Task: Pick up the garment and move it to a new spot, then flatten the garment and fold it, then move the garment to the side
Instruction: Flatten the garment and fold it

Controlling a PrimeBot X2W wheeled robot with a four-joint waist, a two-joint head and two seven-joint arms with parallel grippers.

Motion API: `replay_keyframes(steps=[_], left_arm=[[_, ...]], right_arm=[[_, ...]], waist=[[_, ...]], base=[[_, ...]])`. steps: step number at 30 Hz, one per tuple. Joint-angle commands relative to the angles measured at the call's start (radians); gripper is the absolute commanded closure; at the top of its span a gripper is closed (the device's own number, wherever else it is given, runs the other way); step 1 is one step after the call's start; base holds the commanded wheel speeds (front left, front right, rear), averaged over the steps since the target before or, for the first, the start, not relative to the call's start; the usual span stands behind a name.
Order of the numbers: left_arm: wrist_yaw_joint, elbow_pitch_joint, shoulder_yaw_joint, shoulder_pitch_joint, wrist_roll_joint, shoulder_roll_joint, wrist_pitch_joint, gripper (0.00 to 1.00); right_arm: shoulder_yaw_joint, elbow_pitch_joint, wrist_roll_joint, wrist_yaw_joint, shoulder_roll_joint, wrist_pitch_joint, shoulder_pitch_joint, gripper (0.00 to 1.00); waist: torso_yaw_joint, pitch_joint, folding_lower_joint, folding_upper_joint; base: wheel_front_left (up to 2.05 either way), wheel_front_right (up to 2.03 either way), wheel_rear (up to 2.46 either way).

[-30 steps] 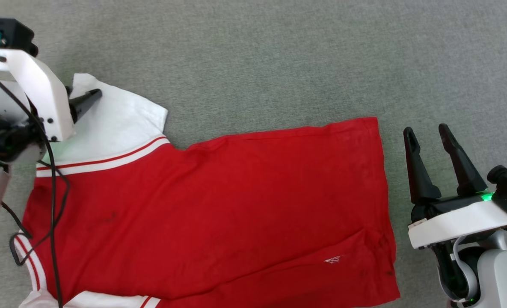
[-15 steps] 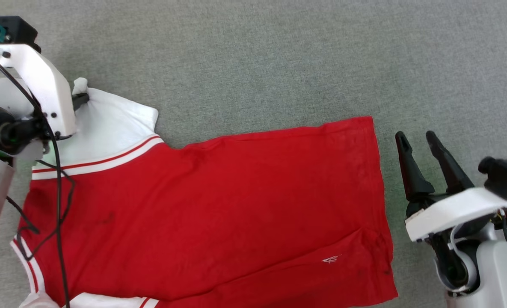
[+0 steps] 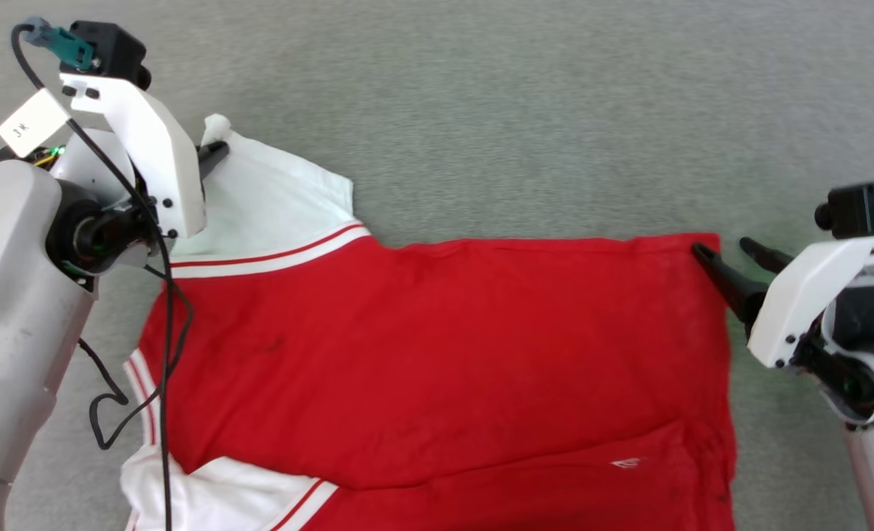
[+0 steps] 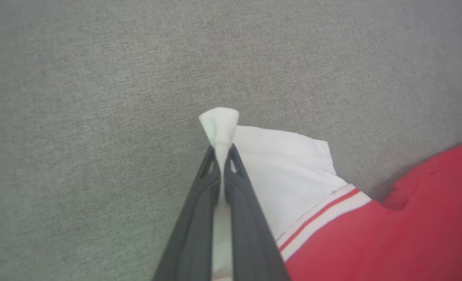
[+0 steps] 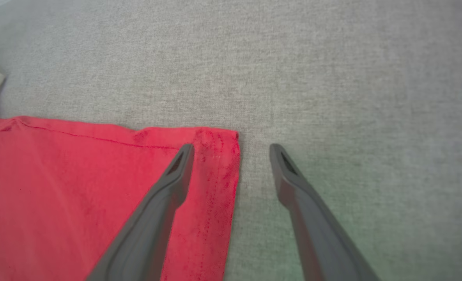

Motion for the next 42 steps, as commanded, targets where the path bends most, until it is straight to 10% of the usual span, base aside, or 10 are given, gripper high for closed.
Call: replay_keyframes(steps=[1,10,11,12,14,28,42], left_arm=[[-0.008,-0.020,-0.003,0.014,0.009,-0.009,-0.015,1.00],[-0.008,-0.063,0.006,0.042,0.000,-0.010,-0.061,1.00],[-0.008,-0.065,0.007,0.046,0.000,-0.011,-0.064,1.00],[-0.008,-0.065,0.007,0.046,0.000,-0.011,-0.064,1.00],[-0.009,-0.066,0.006,0.052,0.000,-0.013,-0.070,1.00],[0.002,-0.107,0.031,0.164,-0.007,0.016,-0.190,1.00],[0.154,-0.363,0.115,0.645,-0.110,0.093,-0.355,1.00]], right_arm=[[0.016,0.017,0.001,-0.001,-0.025,0.051,-0.037,0.00],[0.130,0.139,0.029,-0.001,-0.061,0.347,-0.029,0.00],[0.135,0.147,0.036,-0.001,-0.056,0.375,-0.020,0.25],[0.135,0.147,0.036,-0.001,-0.056,0.375,-0.020,0.25],[0.148,0.144,0.039,0.000,-0.057,0.403,-0.019,1.00],[-0.016,-0.048,-0.008,-0.001,-0.063,0.230,-0.013,1.00],[-0.109,-0.109,-0.049,-0.001,0.038,0.161,0.288,1.00]], waist=[[0.046,-0.001,0.0000,0.0000],[0.099,0.027,0.0000,0.0000],[0.101,0.028,0.0000,0.0000],[0.101,0.028,0.0000,0.0000],[0.103,0.028,0.0000,0.0000],[0.098,-0.108,0.0000,0.0000],[0.120,-0.260,0.0000,0.0000]], base=[[0.00,0.00,0.00],[0.00,0.00,0.00],[0.00,0.00,0.00],[0.00,0.00,0.00],[0.00,0.00,0.00],[0.00,0.00,0.00],[0.00,0.00,0.00]])
